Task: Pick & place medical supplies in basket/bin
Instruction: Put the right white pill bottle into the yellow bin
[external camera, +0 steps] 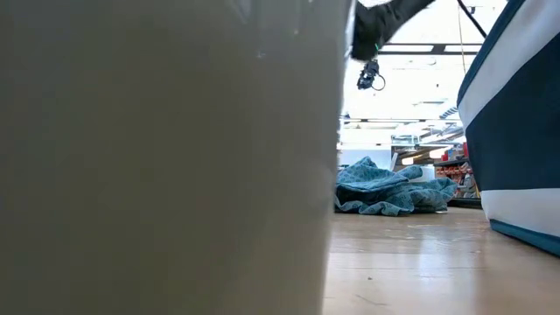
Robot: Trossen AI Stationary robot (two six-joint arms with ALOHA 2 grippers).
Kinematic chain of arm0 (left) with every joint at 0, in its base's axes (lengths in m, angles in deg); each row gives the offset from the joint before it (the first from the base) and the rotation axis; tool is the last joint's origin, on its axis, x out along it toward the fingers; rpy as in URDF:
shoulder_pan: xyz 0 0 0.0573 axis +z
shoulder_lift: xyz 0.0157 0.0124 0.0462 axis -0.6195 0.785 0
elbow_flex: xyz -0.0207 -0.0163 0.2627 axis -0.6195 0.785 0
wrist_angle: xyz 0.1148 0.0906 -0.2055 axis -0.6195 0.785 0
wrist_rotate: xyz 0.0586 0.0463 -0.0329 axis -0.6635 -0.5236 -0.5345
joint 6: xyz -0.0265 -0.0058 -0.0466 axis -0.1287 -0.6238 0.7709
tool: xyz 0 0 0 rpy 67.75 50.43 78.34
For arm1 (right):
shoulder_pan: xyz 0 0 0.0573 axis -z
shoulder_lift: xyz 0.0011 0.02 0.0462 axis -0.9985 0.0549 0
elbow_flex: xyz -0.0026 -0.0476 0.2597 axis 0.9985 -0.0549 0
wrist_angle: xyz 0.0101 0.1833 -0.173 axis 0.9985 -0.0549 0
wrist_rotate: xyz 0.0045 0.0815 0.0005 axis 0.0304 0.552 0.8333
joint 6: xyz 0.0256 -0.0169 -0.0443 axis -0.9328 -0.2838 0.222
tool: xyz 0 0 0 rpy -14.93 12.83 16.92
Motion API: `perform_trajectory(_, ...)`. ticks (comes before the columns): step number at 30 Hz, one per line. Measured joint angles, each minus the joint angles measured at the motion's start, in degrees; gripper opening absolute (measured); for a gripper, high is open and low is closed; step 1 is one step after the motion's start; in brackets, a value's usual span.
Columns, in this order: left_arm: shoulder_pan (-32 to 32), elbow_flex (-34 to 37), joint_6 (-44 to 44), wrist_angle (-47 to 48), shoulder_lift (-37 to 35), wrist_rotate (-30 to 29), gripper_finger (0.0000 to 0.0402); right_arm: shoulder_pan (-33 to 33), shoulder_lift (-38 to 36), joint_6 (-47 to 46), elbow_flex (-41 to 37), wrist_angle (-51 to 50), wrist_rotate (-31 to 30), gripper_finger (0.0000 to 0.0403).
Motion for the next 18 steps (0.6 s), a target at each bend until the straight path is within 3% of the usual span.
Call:
perform_trajectory(3, -0.01, 0.0, 2.04, -0.96, 0.04, -0.63, 0.0254, 0.86, 0.0, -1.78, -5.86, 6.0, -3.09, 0.013)
perform_trajectory(7, -0.12, -1.39, 3.68, -0.83, 2.01, -5.58, 0.0254, 1.95, -0.04, -2.43, -9.76, 6.64, -3.59, 0.013)
perform_trajectory(18, -0.12, -10.12, 0.0, -2.9, 13.3, -4.65, 0.0255, 3.0, -0.15, -1.93, -10.34, 2.73, -3.78, 0.013)
